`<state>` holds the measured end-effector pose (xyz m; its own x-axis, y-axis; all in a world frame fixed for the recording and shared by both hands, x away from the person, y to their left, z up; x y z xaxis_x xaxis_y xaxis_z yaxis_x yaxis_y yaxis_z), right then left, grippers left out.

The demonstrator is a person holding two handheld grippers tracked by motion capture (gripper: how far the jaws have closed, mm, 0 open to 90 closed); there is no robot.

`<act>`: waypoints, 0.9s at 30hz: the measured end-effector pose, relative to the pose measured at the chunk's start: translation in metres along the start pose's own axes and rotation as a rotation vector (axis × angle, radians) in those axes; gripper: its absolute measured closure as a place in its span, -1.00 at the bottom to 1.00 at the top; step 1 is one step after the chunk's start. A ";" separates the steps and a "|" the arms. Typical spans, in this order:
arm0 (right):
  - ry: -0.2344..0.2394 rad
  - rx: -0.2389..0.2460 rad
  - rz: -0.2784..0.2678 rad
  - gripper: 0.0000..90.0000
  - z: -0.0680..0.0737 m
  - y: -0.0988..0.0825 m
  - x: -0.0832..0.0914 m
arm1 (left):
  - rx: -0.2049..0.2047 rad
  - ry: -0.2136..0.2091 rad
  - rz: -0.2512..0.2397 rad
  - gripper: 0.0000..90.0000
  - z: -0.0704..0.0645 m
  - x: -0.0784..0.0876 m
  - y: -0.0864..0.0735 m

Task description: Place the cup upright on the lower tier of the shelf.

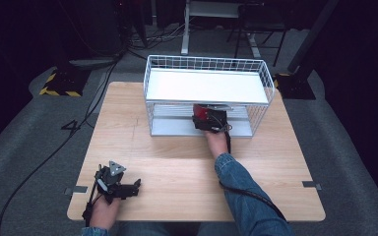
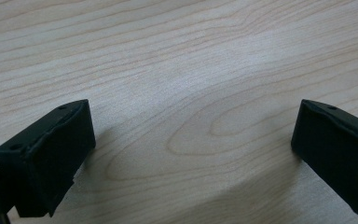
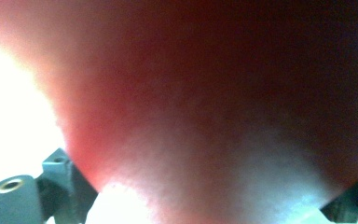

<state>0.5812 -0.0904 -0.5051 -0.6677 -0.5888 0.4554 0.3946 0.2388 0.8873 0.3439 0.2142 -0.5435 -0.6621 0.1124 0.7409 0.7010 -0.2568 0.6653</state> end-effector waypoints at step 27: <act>0.138 0.016 0.007 -0.67 0.018 -0.016 0.098 | -0.001 -0.001 0.002 -1.00 0.000 0.000 0.000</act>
<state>0.4979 -0.1378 -0.4738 -0.5715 -0.6876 0.4479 0.3875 0.2550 0.8859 0.3441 0.2143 -0.5435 -0.6604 0.1129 0.7424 0.7020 -0.2582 0.6637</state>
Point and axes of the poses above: each handheld gripper's, and its own axes: x roughly backward along the jaws, y roughly out of its top, z roughly to its left, the point moved 5 cm from there along -x, roughly forward along the jaws, and after that the axes turned 9 degrees about y, right-handed, at the moved point
